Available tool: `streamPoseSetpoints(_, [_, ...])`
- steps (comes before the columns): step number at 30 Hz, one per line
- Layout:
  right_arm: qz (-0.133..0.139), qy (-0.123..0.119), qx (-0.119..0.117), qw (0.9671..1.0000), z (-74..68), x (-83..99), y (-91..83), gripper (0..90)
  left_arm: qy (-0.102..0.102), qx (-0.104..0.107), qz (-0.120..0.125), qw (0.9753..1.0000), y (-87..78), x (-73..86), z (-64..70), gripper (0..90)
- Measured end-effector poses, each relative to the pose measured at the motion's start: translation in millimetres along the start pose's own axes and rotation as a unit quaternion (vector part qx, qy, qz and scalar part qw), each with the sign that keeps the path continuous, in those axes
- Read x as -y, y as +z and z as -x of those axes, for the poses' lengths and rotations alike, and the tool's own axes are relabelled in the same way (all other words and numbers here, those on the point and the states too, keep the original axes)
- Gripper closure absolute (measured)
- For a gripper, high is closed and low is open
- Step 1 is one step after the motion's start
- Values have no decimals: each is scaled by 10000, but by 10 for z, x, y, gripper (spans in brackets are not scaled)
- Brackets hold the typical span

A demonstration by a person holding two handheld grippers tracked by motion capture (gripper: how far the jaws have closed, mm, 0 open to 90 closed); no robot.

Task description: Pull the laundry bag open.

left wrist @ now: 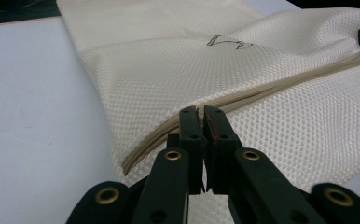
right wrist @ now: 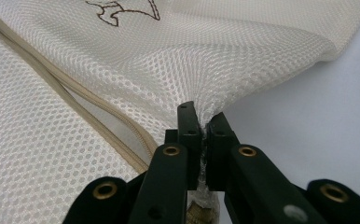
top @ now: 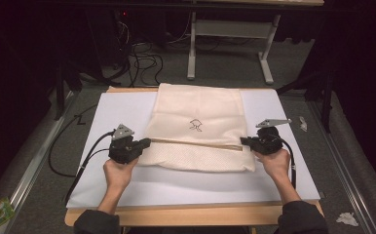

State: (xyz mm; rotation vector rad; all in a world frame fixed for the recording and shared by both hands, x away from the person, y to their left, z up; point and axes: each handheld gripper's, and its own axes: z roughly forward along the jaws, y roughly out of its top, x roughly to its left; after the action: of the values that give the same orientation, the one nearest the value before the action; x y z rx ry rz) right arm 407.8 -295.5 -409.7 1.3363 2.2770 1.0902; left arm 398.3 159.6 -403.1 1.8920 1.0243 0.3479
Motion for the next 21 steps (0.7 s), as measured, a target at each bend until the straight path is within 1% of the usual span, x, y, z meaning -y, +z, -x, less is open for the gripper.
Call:
streamPoseSetpoints(1, [5,0,-22,10000,2,0,1,889,4,-32,1,10000,-4,4,-6,875])
streamPoseSetpoints(3, [0,-7,-23,10000,-1,-5,0,889,-48,-5,-3,10000,1,7,-23,875])
streamPoseSetpoints(6, [23,-1,-14,10000,2,-14,-11,889,-53,-10,-8,10000,9,-2,-36,875])
streamPoseSetpoints(8, [14,0,1,10000,-1,-16,-11,889,-27,-95,9,10000,-8,2,-46,874])
streamPoseSetpoints(9, [0,-20,0,10000,7,-14,-7,889,-55,-72,21,10000,-24,7,-62,875])
streamPoseSetpoints(10, [5,17,-9,10000,9,-14,-5,889,-70,-80,33,9999,-34,14,-74,875])
streamPoseSetpoints(15, [3,-25,2,10000,12,-35,-16,889,-97,-165,-20,9998,-56,24,-118,875])
streamPoseSetpoints(18, [-1,12,5,10000,12,-42,-27,889,-128,-195,-33,9997,-68,18,-147,875])
streamPoseSetpoints(21, [13,-19,18,10000,13,-41,-35,889,-91,-235,-14,9997,-92,21,-147,875])
